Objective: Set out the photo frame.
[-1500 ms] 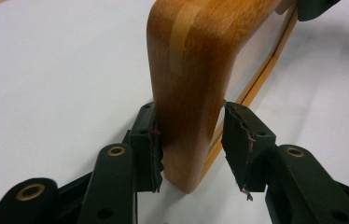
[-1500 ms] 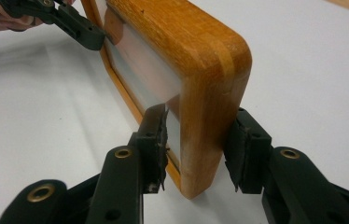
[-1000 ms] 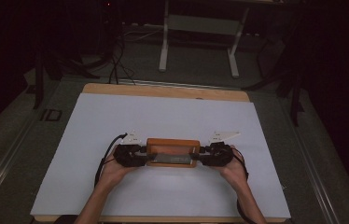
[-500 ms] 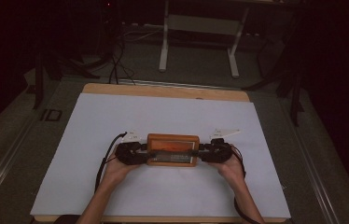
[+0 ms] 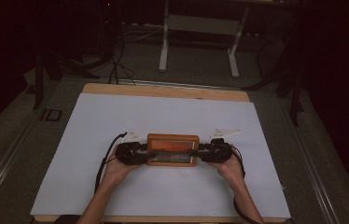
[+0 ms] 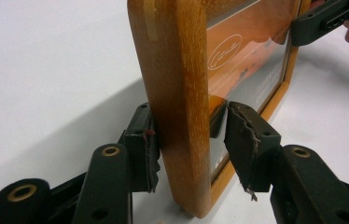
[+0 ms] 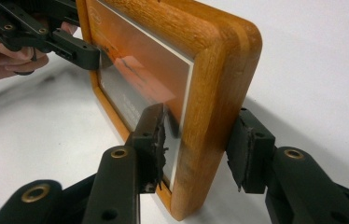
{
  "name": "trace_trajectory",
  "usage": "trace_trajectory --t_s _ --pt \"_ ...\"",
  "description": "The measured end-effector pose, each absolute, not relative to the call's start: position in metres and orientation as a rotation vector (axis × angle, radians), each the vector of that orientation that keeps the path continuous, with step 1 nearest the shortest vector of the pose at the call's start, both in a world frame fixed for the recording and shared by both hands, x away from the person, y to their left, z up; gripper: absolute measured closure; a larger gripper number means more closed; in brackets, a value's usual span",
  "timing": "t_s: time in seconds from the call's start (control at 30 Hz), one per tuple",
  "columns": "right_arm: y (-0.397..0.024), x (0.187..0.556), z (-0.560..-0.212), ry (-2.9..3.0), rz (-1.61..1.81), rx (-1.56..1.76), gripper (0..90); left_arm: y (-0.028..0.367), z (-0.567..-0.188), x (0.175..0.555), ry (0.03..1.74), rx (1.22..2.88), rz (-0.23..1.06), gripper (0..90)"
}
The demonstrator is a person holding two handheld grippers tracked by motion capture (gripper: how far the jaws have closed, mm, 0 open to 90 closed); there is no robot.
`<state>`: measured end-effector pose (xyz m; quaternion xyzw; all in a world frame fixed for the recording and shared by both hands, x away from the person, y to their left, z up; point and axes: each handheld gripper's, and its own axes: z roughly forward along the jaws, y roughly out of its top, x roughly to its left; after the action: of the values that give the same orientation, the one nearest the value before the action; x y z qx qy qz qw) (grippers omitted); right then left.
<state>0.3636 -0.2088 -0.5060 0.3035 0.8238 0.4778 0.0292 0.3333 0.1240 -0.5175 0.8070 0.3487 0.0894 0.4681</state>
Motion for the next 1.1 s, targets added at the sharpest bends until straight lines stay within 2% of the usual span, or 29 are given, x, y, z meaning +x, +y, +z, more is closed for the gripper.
trace_trajectory --t_s 0.33,0.63,0.83,1.1 --pt "-0.207 0.362 -0.506 2.534 1.453 0.929 57.0 0.124 -0.518 0.333 0.85 1.987 0.221 54.7" --pt "-0.206 0.359 -0.503 2.519 1.416 0.922 48.3 0.126 -0.516 0.332 0.859 1.979 0.216 49.0" --pt "-0.209 0.356 -0.497 2.483 1.429 0.934 42.9 0.131 -0.512 0.329 0.881 1.948 0.266 44.8" --pt "-0.217 0.354 -0.494 2.457 1.443 0.953 41.8 0.137 -0.507 0.325 0.89 1.94 0.309 42.2"
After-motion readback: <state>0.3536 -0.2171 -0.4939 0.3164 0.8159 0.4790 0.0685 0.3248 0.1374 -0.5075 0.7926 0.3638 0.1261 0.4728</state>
